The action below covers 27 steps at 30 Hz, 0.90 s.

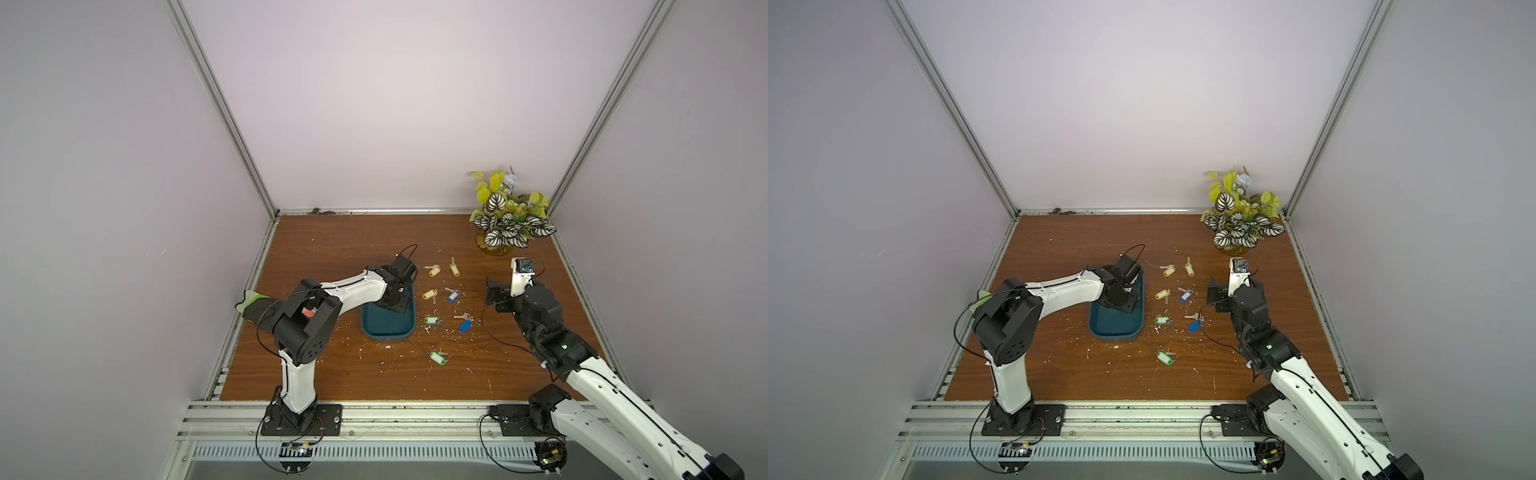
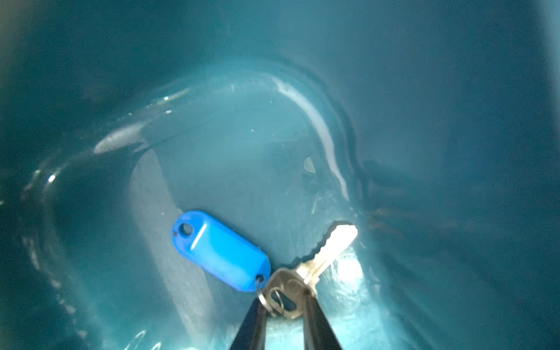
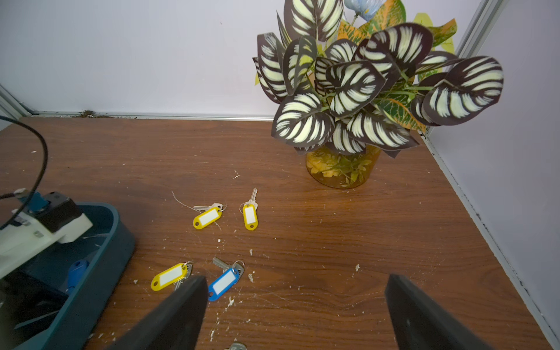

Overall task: Take the keys out of the storage box
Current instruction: Pick up the key from the storage box.

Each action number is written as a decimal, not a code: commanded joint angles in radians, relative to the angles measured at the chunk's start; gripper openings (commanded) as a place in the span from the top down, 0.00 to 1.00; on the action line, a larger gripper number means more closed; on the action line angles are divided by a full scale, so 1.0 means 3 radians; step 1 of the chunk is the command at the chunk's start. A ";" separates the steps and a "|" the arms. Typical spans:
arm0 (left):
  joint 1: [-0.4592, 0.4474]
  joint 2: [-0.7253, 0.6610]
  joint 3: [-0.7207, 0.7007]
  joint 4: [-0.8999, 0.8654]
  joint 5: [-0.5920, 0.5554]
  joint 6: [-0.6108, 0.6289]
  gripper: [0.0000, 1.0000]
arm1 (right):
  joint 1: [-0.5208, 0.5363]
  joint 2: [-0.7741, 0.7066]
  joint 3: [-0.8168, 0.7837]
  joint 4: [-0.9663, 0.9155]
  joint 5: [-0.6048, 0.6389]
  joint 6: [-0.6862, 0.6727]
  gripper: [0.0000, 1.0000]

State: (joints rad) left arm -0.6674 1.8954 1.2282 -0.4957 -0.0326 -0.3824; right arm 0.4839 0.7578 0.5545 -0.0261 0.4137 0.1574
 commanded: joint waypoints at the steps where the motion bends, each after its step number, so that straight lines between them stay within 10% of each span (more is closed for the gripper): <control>1: -0.0033 -0.0048 0.0046 -0.0098 -0.0085 -0.0020 0.69 | -0.0008 0.0023 0.0023 0.0085 -0.0014 0.0035 0.01; 27: -0.0023 0.0005 0.0209 -0.0141 -0.0203 -0.0210 0.62 | -0.0007 0.0071 0.0039 0.0086 -0.0014 0.0007 0.01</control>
State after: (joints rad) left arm -0.6674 1.8751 1.2819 -0.5068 -0.0761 -0.4339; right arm 0.4839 0.7811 0.5545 -0.0254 0.4107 0.1574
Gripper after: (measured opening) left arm 0.387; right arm 0.988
